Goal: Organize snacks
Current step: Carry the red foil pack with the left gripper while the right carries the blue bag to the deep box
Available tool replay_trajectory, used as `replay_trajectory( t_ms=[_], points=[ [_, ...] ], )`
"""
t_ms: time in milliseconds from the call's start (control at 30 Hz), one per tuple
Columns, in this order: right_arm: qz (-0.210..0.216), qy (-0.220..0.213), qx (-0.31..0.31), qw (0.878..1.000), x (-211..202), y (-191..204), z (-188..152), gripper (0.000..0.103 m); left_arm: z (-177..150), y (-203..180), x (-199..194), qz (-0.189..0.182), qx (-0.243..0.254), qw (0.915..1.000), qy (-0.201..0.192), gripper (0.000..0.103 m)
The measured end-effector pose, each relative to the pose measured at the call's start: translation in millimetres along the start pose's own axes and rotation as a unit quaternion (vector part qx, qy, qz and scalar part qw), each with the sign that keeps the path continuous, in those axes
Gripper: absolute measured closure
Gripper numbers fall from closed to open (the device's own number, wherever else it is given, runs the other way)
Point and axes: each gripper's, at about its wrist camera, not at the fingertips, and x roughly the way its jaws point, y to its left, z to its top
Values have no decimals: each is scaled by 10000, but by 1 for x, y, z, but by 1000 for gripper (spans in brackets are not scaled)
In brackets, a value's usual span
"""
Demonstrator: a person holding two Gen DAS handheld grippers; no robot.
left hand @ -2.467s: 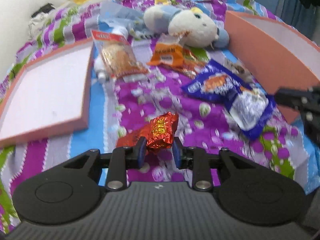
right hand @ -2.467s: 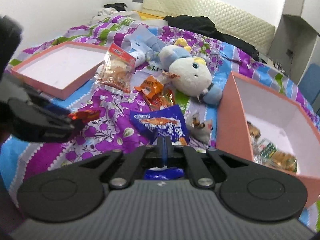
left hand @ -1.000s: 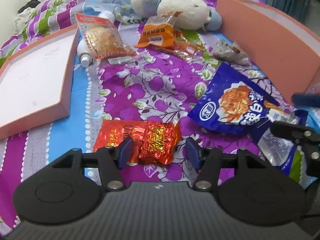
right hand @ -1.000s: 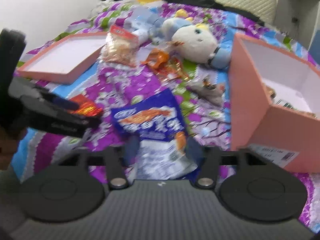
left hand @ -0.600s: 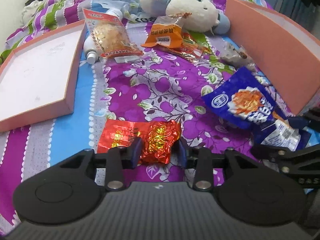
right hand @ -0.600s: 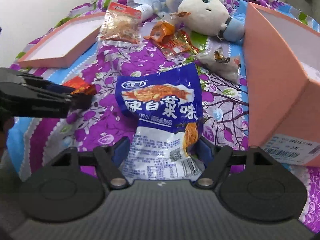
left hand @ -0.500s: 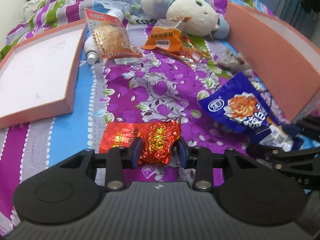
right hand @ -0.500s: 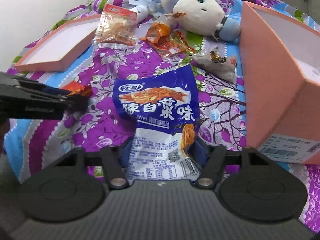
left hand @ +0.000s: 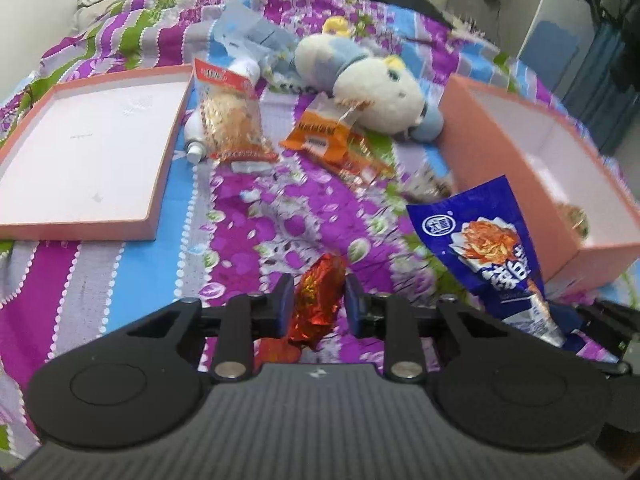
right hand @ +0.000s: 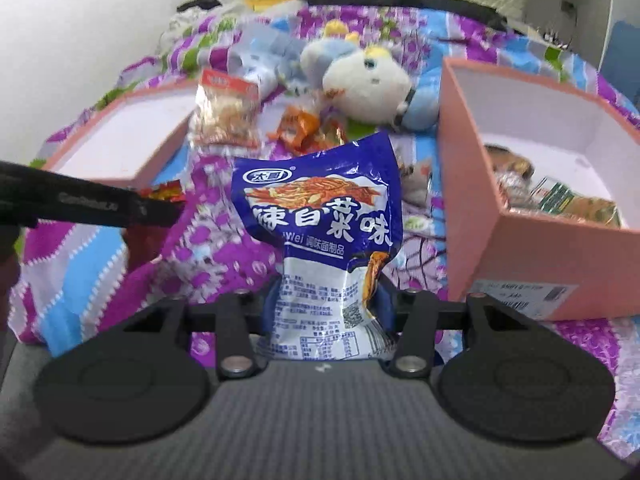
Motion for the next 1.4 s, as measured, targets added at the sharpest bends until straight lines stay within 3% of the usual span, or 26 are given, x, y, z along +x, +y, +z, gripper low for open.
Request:
replay_trajectory(
  t_ms=[533, 900, 1133, 1400],
  points=[
    [-236, -658, 230, 9973, -54, -23, 45, 52, 47, -41, -53, -388, 128, 9976, -559, 76],
    [-633, -1531, 382, 9854, -102, -67, 99, 52, 108, -96, -92, -1012, 299, 9870, -1216, 76],
    [-992, -1840, 519, 9765, -117, -101, 117, 52, 141, -142, -97, -1355, 479, 9792, -1435, 76],
    [-1289, -1673, 693, 9750, -100, -147, 119, 52, 161, -198, -61, -1564, 767, 9770, -1228, 76]
  ],
)
